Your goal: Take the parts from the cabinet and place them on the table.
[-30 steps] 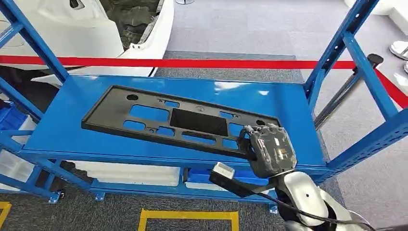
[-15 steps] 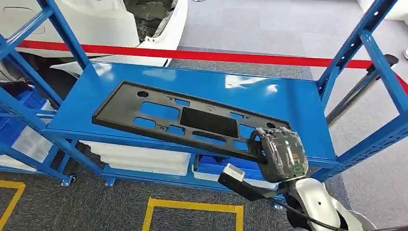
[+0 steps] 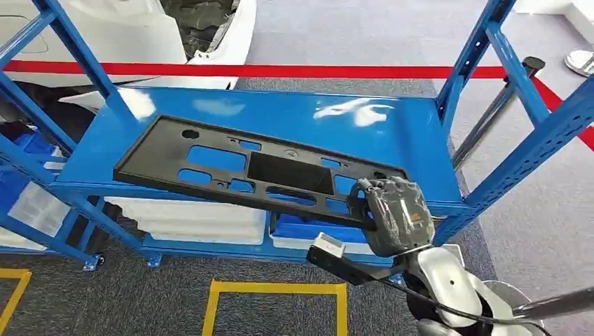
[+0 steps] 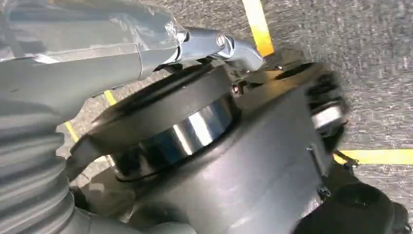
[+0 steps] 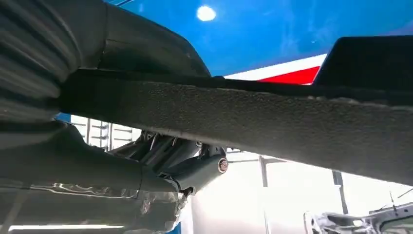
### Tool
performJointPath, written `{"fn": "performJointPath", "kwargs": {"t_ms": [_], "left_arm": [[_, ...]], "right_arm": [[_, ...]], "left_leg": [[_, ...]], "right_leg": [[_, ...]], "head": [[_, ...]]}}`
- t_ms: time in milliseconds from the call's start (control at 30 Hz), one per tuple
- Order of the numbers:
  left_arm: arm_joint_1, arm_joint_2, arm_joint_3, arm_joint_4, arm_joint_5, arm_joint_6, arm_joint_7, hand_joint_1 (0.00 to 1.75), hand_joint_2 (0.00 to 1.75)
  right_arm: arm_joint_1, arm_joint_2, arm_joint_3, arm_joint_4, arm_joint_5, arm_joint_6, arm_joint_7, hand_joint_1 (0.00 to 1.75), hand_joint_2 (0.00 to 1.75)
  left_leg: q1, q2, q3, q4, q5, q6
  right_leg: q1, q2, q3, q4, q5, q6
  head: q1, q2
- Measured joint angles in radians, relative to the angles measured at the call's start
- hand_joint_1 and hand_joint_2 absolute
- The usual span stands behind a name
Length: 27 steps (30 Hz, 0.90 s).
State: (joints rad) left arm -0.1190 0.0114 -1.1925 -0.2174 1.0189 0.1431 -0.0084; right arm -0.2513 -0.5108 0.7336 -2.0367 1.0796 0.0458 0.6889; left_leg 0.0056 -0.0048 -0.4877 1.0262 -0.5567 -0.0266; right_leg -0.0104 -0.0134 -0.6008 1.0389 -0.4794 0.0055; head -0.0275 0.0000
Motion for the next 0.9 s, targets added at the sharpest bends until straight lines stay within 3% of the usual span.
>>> {"fn": "performJointPath", "kwargs": {"t_ms": [67, 100, 133, 200, 267, 300, 333, 367, 433, 467, 500, 600, 633, 667, 700, 767, 800, 833, 867, 900], "left_arm": [[0.000, 0.000, 0.000, 0.000, 0.000, 0.000, 0.000, 0.00, 1.75], [0.000, 0.000, 0.000, 0.000, -0.002, 0.000, 0.000, 0.00, 1.75], [-0.001, -0.001, 0.000, 0.000, -0.002, 0.000, 0.000, 0.00, 1.75], [-0.002, -0.001, 0.000, 0.000, -0.003, -0.001, 0.000, 0.00, 1.75], [-0.002, -0.001, 0.000, 0.000, -0.004, -0.003, 0.000, 0.00, 1.75], [-0.001, -0.001, 0.000, 0.000, -0.004, -0.003, 0.000, 0.00, 1.75], [-0.001, -0.001, 0.000, 0.000, -0.004, -0.003, 0.000, 0.00, 1.75], [-0.001, -0.001, 0.000, 0.000, -0.004, -0.003, 0.000, 0.00, 1.75], [-0.001, -0.001, 0.000, 0.000, -0.004, -0.005, 0.000, 0.00, 1.75], [-0.002, -0.002, 0.000, 0.000, -0.004, -0.005, 0.000, 0.00, 1.75], [-0.002, -0.002, 0.000, 0.000, -0.004, -0.006, -0.001, 0.00, 1.75], [-0.002, -0.002, 0.000, 0.000, -0.005, -0.006, 0.000, 0.00, 1.75], [-0.002, -0.002, 0.000, 0.000, -0.005, -0.006, 0.000, 0.00, 1.75], [-0.002, -0.002, 0.000, 0.000, -0.005, -0.006, 0.000, 0.00, 1.75], [-0.003, -0.002, 0.000, 0.000, -0.005, -0.006, 0.000, 0.00, 1.75], [-0.003, -0.001, 0.000, 0.000, -0.005, -0.006, -0.001, 0.00, 1.75], [-0.003, -0.001, 0.000, 0.000, -0.004, -0.006, -0.001, 0.00, 1.75], [-0.003, -0.001, 0.000, 0.000, -0.004, -0.007, 0.000, 0.00, 1.75], [-0.004, -0.001, 0.000, 0.000, -0.004, -0.007, 0.000, 0.00, 1.75], [-0.003, -0.001, 0.000, 0.000, -0.004, -0.007, 0.000, 0.00, 1.75]], "right_arm": [[-0.004, 0.000, 0.000, 0.000, -0.002, 0.000, 0.000, 1.75, 1.75], [-0.005, 0.000, 0.000, 0.000, -0.003, 0.000, 0.000, 1.75, 1.75], [-0.005, 0.000, 0.000, -0.001, -0.005, 0.000, 0.001, 1.75, 1.75], [-0.006, 0.000, 0.000, -0.001, -0.008, 0.000, 0.002, 1.75, 1.75], [-0.004, 0.000, 0.001, -0.001, -0.008, 0.000, 0.004, 1.75, 1.75], [-0.004, 0.000, 0.001, -0.001, -0.008, 0.000, 0.004, 1.75, 1.75], [-0.004, 0.000, 0.001, -0.001, -0.009, 0.000, 0.005, 1.75, 1.75], [-0.004, 0.000, 0.001, -0.001, -0.009, 0.000, 0.005, 1.75, 1.75], [-0.004, 0.000, 0.001, -0.001, -0.009, 0.000, 0.005, 1.75, 1.75], [-0.006, 0.000, 0.001, -0.001, -0.009, 0.000, 0.004, 1.75, 1.75], [-0.007, 0.000, 0.001, -0.002, -0.008, 0.000, 0.004, 1.75, 1.75], [-0.006, 0.000, 0.001, -0.002, -0.008, 0.000, 0.005, 1.75, 1.75], [-0.006, 0.000, 0.001, -0.002, -0.008, 0.000, 0.005, 1.75, 1.75], [-0.007, 0.000, 0.001, -0.003, -0.008, 0.000, 0.005, 1.75, 1.75], [-0.006, 0.000, 0.001, -0.003, -0.008, 0.000, 0.005, 1.75, 1.75], [-0.005, 0.000, 0.001, -0.003, -0.008, 0.000, 0.007, 1.75, 1.75], [-0.005, 0.000, 0.001, -0.003, -0.008, -0.001, 0.007, 1.75, 1.75], [-0.004, 0.000, 0.001, -0.003, -0.009, -0.001, 0.007, 1.75, 1.75], [-0.004, 0.000, 0.001, -0.003, -0.010, -0.002, 0.007, 1.75, 1.75], [-0.004, 0.000, 0.001, -0.003, -0.010, -0.002, 0.007, 1.75, 1.75]], "left_leg": [[-0.001, 0.000, -0.009, -0.003, 0.000, 0.003], [0.000, 0.000, -0.014, -0.006, 0.007, 0.015], [0.005, 0.005, -0.018, -0.014, 0.018, 0.033], [0.005, 0.007, -0.040, -0.016, 0.034, 0.053], [0.001, 0.009, -0.059, -0.014, 0.047, 0.056], [-0.001, 0.009, -0.070, -0.012, 0.054, 0.057], [-0.002, 0.009, -0.080, -0.008, 0.060, 0.056], [-0.003, 0.009, -0.089, -0.005, 0.064, 0.056], [-0.004, 0.008, -0.100, 0.003, 0.069, 0.051], [-0.005, 0.008, -0.104, 0.005, 0.072, 0.048], [-0.007, 0.008, -0.108, 0.007, 0.077, 0.041], [-0.004, 0.009, -0.109, 0.000, 0.097, 0.022], [-0.008, 0.007, -0.114, 0.006, 0.089, 0.016], [-0.007, 0.003, -0.123, 0.030, 0.054, 0.011], [-0.004, 0.003, -0.142, 0.086, 0.000, 0.007], [-0.003, 0.003, -0.182, 0.230, -0.091, -0.001], [-0.003, 0.003, -0.191, 0.290, -0.109, -0.004], [-0.002, 0.003, -0.182, 0.304, -0.097, -0.006], [-0.001, 0.003, -0.152, 0.275, -0.066, -0.005], [0.002, 0.003, -0.104, 0.207, -0.028, -0.005]], "right_leg": [[0.000, 0.000, -0.006, 0.000, 0.011, 0.013], [0.000, 0.000, -0.008, 0.001, 0.016, 0.019], [-0.006, 0.004, -0.014, 0.004, -0.004, 0.027], [-0.006, 0.006, -0.058, 0.102, -0.097, 0.034], [-0.006, 0.006, -0.100, 0.244, -0.173, 0.038], [-0.006, 0.006, -0.108, 0.292, -0.179, 0.039], [-0.006, 0.006, -0.094, 0.290, -0.155, 0.037], [-0.005, 0.006, -0.058, 0.247, -0.120, 0.034], [-0.002, 0.008, 0.058, 0.071, -0.056, 0.021], [0.001, 0.008, 0.098, -0.004, -0.075, 0.013], [0.007, 0.008, 0.114, -0.035, -0.078, 0.013], [0.012, 0.009, 0.106, -0.039, -0.064, 0.001], [-0.004, 0.006, 0.105, -0.053, -0.050, -0.009], [-0.002, 0.002, 0.095, -0.053, -0.041, -0.015], [-0.002, 0.001, 0.084, -0.052, -0.035, -0.025], [-0.002, 0.001, 0.062, -0.046, -0.023, -0.025], [-0.002, 0.001, 0.050, -0.041, -0.017, -0.025], [-0.002, 0.002, 0.039, -0.036, -0.012, -0.023], [-0.003, 0.004, 0.027, -0.029, -0.008, -0.021], [-0.004, 0.008, 0.017, -0.023, -0.005, -0.017]], "head": [[0.003, 0.000], [0.007, 0.000], [0.006, 0.000], [0.023, 0.000], [0.037, 0.000], [0.041, 0.000], [0.044, 0.000], [0.047, 0.000], [0.054, 0.000], [0.058, 0.000], [0.058, 0.000], [0.061, 0.000], [0.060, 0.000], [0.055, 0.000], [0.043, 0.000], [0.032, 0.000], [0.028, 0.000], [0.024, 0.000], [0.021, 0.000], [0.018, 0.000]]}}
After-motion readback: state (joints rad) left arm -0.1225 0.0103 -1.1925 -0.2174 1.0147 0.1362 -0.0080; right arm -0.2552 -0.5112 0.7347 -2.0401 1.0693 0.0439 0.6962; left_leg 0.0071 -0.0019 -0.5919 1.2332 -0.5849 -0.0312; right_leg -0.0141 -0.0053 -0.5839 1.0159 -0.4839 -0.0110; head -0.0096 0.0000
